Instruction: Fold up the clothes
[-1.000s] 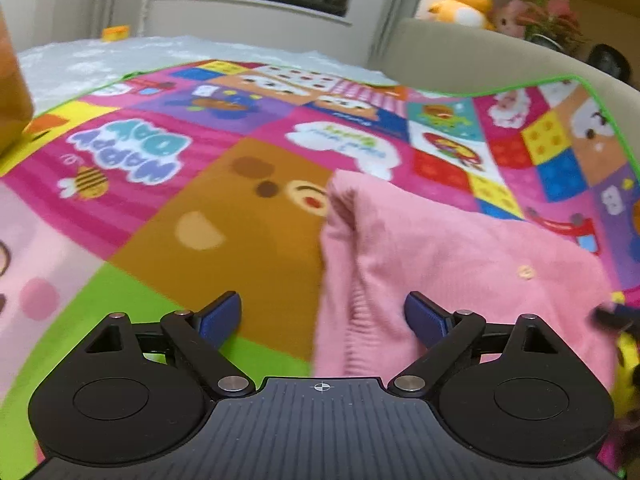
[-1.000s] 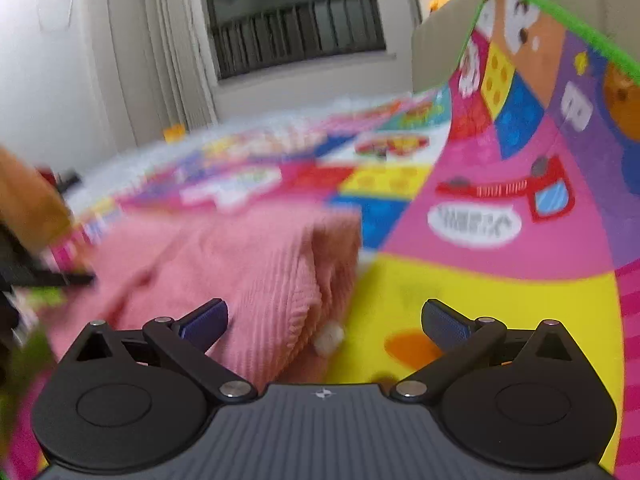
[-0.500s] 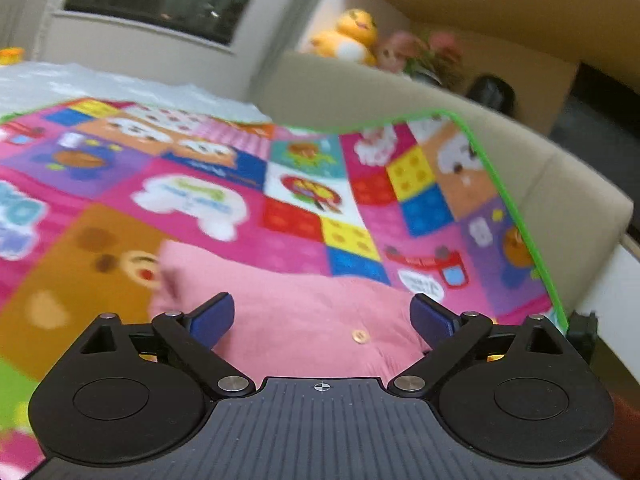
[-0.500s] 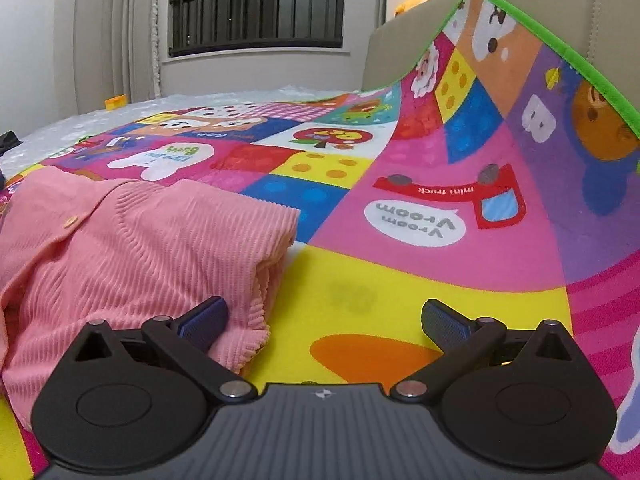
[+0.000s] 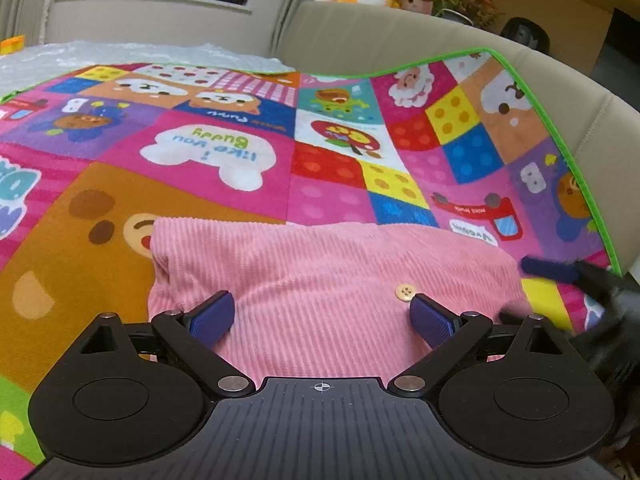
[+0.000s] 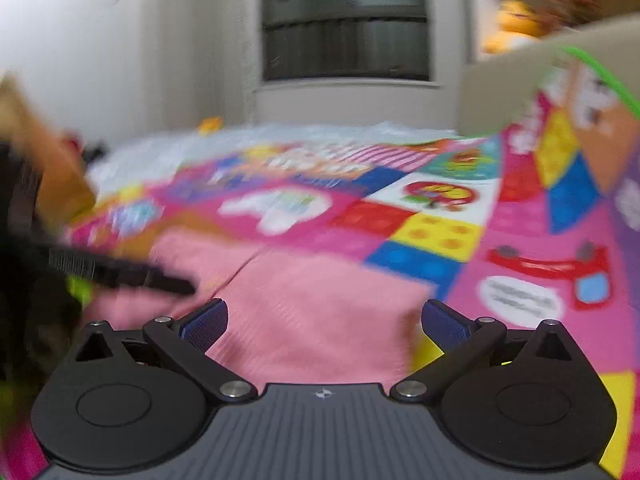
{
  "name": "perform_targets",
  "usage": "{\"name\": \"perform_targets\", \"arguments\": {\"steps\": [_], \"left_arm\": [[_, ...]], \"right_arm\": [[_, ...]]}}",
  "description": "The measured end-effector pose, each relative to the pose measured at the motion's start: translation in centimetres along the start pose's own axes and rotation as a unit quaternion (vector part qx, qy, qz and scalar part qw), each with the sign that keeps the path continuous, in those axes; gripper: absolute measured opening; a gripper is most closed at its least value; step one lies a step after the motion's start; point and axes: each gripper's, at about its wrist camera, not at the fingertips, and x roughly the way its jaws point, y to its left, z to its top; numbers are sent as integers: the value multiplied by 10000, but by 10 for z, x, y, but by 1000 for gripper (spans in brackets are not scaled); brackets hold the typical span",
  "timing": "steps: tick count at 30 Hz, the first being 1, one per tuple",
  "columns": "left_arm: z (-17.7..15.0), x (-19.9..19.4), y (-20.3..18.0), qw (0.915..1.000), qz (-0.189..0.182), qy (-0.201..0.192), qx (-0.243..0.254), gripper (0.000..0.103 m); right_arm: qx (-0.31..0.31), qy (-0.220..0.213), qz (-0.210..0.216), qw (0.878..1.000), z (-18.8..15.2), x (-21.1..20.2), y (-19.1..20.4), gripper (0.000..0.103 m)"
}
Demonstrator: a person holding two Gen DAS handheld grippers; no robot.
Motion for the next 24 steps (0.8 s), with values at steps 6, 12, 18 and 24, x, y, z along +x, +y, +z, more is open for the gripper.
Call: {"name": "perform_targets", "arguments": {"steps": [6, 12, 18, 24], "left_arm": [[-1, 0, 0, 9999, -18, 51, 90, 98], [-3, 1, 3, 10000, -83, 29, 20, 99], [-4, 1, 4, 9999, -108, 28, 18, 102], [-5, -3, 4, 9999, -115, 27, -12, 102]], "right_arm": [[-523, 335, -268, 9977, -18, 23, 20, 103], [79, -212, -592, 9980, -4, -10, -23, 103], [224, 203, -1339, 9905, -24, -3, -53, 103], [343, 428, -1399, 9886, -39, 16, -55, 103]]}}
